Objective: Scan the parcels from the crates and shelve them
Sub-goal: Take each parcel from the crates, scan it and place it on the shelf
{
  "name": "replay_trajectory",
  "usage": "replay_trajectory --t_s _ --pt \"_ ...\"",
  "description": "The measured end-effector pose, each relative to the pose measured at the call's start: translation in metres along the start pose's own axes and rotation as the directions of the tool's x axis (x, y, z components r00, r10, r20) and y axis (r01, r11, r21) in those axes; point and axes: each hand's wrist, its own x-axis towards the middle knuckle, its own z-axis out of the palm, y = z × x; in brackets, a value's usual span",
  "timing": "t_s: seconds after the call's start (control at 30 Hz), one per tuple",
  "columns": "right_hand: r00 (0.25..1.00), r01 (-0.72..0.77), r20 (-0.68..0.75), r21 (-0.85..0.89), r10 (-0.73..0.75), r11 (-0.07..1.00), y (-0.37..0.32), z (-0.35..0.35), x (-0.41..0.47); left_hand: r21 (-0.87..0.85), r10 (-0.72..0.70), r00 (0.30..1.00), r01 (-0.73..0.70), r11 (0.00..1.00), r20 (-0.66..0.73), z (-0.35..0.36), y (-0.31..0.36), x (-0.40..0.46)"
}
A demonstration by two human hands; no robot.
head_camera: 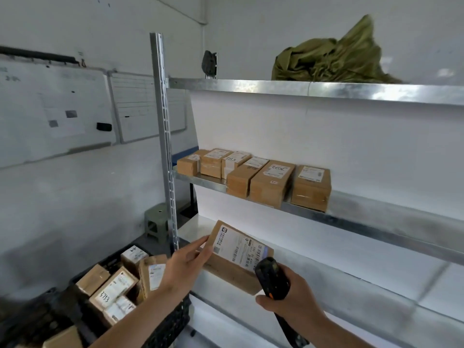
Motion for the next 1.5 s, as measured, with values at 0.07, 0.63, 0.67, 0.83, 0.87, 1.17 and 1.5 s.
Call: replay_trajectory --t_s 0.07,0.63,0.67,0.83,0.87,1.17,1.5 --pt "1.000 -0.004 -0.019 -0.029 0.003 1.000 0.004 -0.013 -0.008 -0.018 -0.005 1.000 0.006 1.000 0.022 0.008 0.001 0.003" --pt "1.000 0.002 0.011 -0.771 0.010 0.637 -0.008 -0.198 -0.055 0.082 0.095 0.990 -0.104 0.991 0.107 0.103 0.090 -0.004" --pt "1.000 0.004 0.021 -0.788 0.020 0.616 -0.008 -0.207 -0.058 0.081 0.098 0.990 -0.106 0.991 0.106 0.108 0.096 -0.006" --pt "0.999 -0.011 0.009 -0.850 0.036 0.527 -0.007 -0.242 -0.071 0.037 0.107 0.988 -0.111 0.993 0.113 0.127 0.116 -0.008" --pt "0.999 -0.013 0.006 -0.862 0.036 0.507 -0.006 -0.247 -0.073 0.029 0.107 0.987 -0.111 0.993 0.119 0.130 0.120 -0.010" --pt "0.999 -0.039 -0.031 -0.883 0.024 0.469 -0.004 -0.280 -0.086 0.006 0.113 0.984 -0.115 0.993 0.138 0.154 0.139 -0.021" --pt "0.998 -0.055 -0.058 -0.862 0.010 0.503 -0.004 -0.293 -0.094 0.033 0.115 0.985 -0.120 0.992 0.130 0.168 0.151 -0.026"
